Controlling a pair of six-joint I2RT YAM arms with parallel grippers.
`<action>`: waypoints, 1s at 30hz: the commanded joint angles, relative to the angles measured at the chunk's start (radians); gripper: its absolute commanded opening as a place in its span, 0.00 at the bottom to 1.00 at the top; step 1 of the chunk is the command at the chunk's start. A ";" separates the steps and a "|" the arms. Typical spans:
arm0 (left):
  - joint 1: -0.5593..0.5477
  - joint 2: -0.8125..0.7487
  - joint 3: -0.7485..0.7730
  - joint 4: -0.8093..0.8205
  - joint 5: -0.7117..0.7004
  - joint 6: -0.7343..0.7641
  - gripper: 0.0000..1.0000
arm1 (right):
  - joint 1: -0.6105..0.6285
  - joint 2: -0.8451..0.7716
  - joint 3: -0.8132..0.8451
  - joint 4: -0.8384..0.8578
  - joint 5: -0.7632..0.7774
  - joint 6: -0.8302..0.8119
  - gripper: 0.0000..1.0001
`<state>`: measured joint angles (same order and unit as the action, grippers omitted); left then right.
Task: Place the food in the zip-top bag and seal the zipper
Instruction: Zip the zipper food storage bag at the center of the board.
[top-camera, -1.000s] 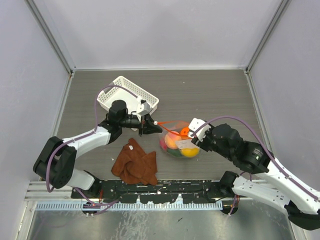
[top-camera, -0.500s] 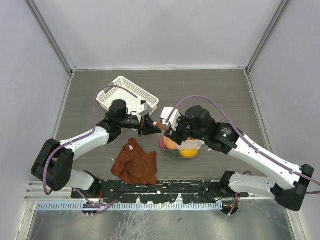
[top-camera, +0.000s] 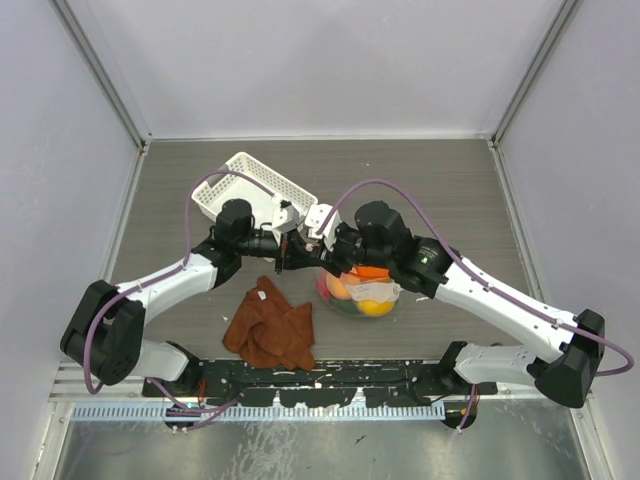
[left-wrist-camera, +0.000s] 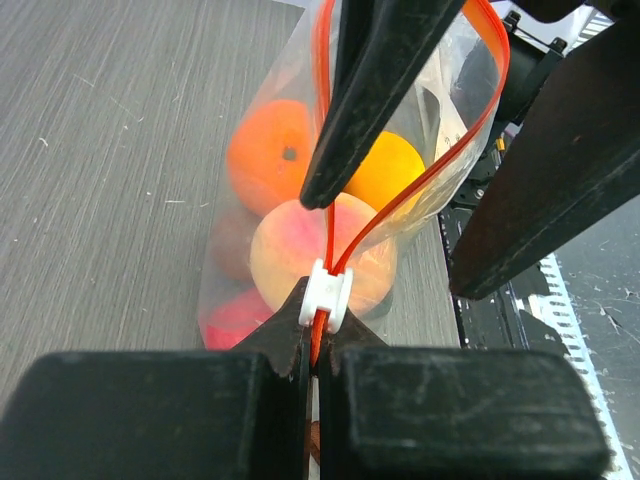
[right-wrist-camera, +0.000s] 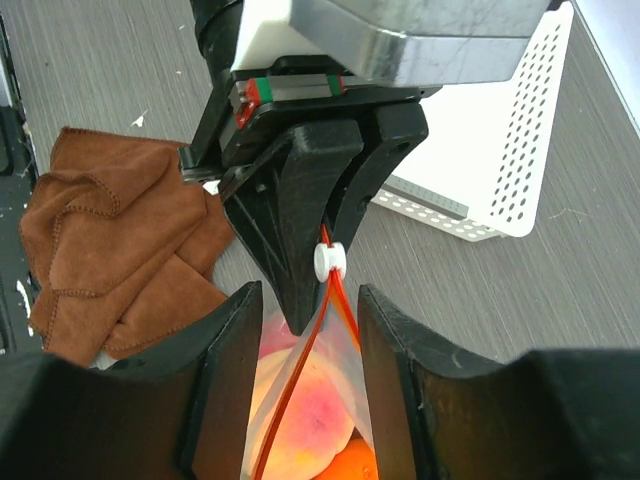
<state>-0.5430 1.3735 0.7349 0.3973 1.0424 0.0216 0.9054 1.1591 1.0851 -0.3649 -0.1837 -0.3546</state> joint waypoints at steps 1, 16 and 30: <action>-0.002 -0.045 0.013 0.044 0.001 0.026 0.00 | -0.025 0.013 0.042 0.104 -0.061 0.024 0.48; -0.004 -0.050 0.007 0.050 0.005 0.028 0.00 | -0.071 0.049 0.028 0.155 -0.148 0.043 0.35; -0.003 -0.047 0.004 0.043 0.004 0.038 0.00 | -0.084 0.060 0.014 0.129 -0.173 0.041 0.16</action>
<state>-0.5430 1.3624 0.7345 0.3988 1.0416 0.0433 0.8272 1.2247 1.0847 -0.2657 -0.3355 -0.3149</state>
